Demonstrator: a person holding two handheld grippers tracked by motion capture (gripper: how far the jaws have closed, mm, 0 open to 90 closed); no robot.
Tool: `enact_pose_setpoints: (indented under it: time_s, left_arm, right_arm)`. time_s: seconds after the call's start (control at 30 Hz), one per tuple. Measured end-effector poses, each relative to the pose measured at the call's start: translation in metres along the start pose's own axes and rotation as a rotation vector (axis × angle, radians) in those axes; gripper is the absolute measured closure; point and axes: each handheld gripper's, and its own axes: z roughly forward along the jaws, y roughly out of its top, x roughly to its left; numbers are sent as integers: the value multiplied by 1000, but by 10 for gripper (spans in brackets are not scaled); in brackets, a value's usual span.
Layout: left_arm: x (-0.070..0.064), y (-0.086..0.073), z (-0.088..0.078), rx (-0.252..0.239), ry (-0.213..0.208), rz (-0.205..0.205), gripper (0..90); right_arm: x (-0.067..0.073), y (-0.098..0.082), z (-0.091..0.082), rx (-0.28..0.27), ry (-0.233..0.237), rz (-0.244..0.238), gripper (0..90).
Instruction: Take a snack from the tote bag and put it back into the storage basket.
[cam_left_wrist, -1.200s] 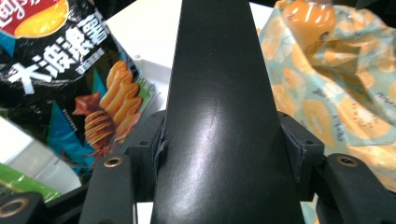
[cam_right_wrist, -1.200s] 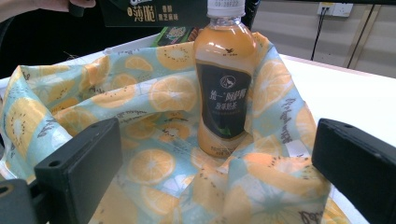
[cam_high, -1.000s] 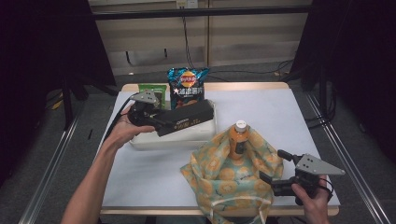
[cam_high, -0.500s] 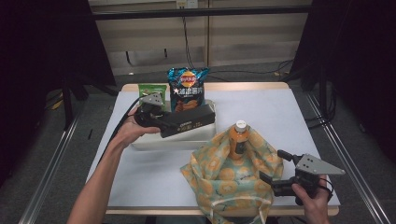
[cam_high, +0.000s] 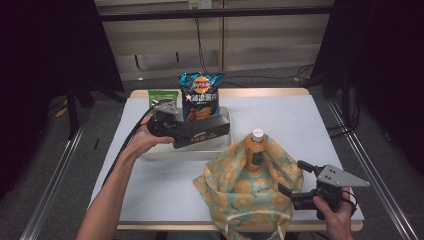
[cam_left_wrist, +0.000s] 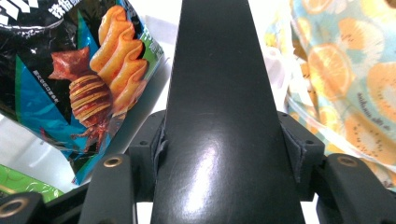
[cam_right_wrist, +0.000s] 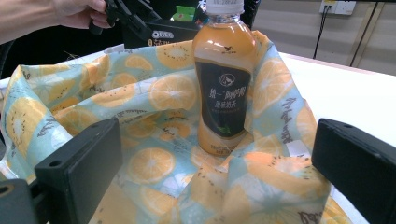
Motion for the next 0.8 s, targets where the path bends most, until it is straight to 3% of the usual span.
enact_pose_setpoints:
  time_s: [0.07,0.1,0.43,0.8]
  left_arm:
    - [0,0,0,29,-2,2,432]
    - [0,-1,2,15,-17,-12,432]
    - [5,-6,19,43,-18,-35,432]
    - [10,-9,26,66,-6,-28,431]
  right_arm:
    - [0,0,0,1,0,2,11]
    - [0,0,0,0,1,-1,11]
    - [-1,0,0,2,1,-3,12]
    - [-1,-1,0,11,5,-8,12]
